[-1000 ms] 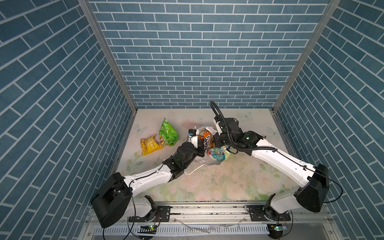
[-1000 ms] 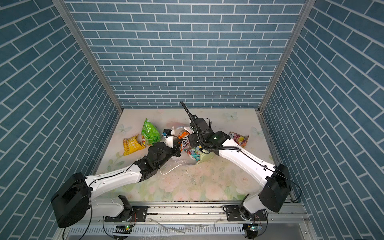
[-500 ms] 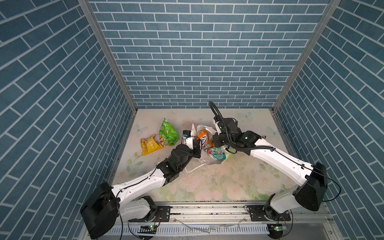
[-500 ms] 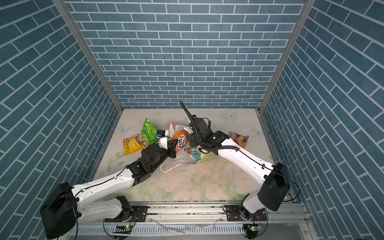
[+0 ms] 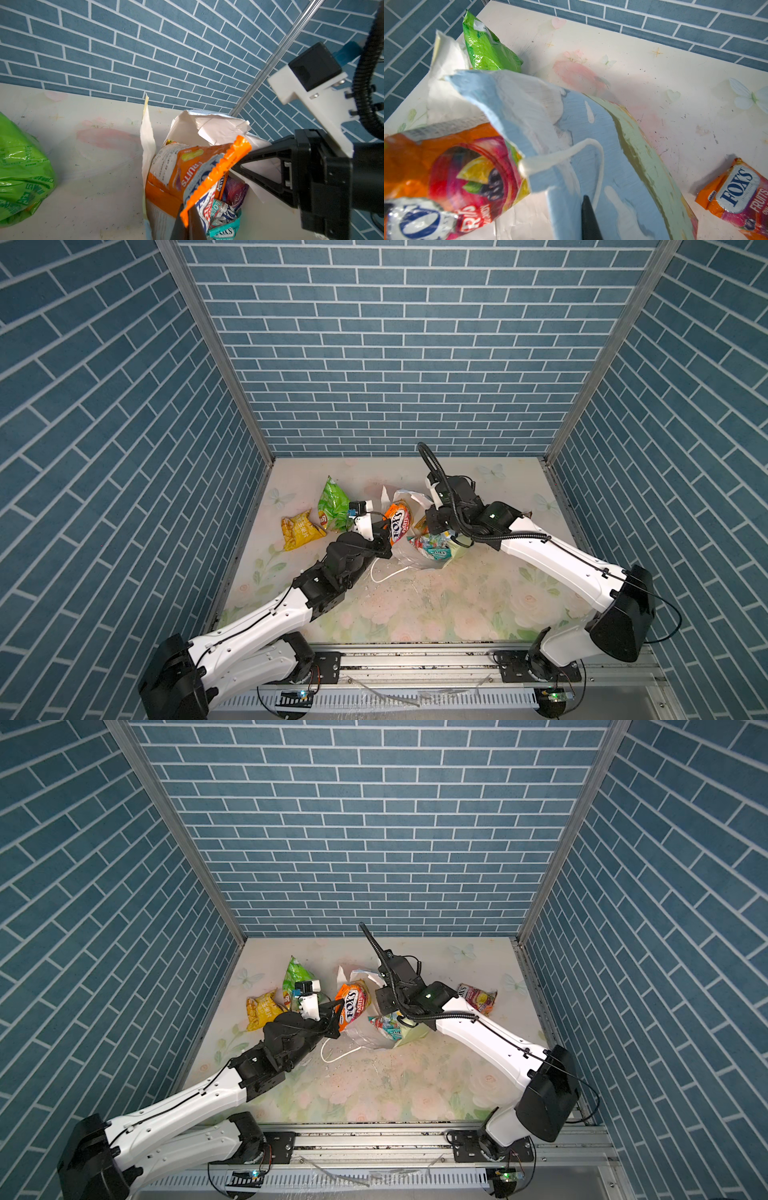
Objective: Take the snacks out of the paper bag
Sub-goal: Pick up the snack from the paper bag, then place the snack at the middle-left of the table.
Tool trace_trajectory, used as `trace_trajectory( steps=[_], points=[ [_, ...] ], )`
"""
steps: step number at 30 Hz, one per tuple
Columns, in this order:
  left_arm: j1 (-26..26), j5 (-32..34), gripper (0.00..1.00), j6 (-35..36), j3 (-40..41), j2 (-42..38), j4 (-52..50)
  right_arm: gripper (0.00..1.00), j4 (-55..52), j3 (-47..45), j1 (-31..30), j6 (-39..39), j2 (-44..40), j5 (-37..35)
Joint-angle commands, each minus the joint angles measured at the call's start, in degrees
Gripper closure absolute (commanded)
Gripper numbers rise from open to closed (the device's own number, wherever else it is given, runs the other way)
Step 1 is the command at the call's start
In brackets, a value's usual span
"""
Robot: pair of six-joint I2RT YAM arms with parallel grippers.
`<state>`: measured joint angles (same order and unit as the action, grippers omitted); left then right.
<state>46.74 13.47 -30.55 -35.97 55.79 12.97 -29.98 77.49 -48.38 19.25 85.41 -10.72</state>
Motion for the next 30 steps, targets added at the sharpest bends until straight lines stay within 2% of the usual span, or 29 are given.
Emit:
trace_trajectory(
  steps=[1,14,22,30],
  points=[
    [-0.4,0.3,1.00,-1.1,-3.7,-1.9,-4.1,1.00,0.2,-0.6,0.2,0.1,-1.0,-1.8],
    [-0.5,2.5,1.00,-0.7,-13.8,-8.9,-26.7,1.00,-1.6,1.9,0.2,-0.8,0.0,0.3],
    [-1.1,9.5,1.00,2.7,-20.9,-12.3,-43.0,1.00,-1.4,2.4,0.4,-2.9,-0.5,0.8],
    [-4.4,15.2,1.00,2.3,-21.6,-16.4,-55.3,1.00,-0.2,0.8,1.1,-5.7,-1.9,0.9]
  ],
)
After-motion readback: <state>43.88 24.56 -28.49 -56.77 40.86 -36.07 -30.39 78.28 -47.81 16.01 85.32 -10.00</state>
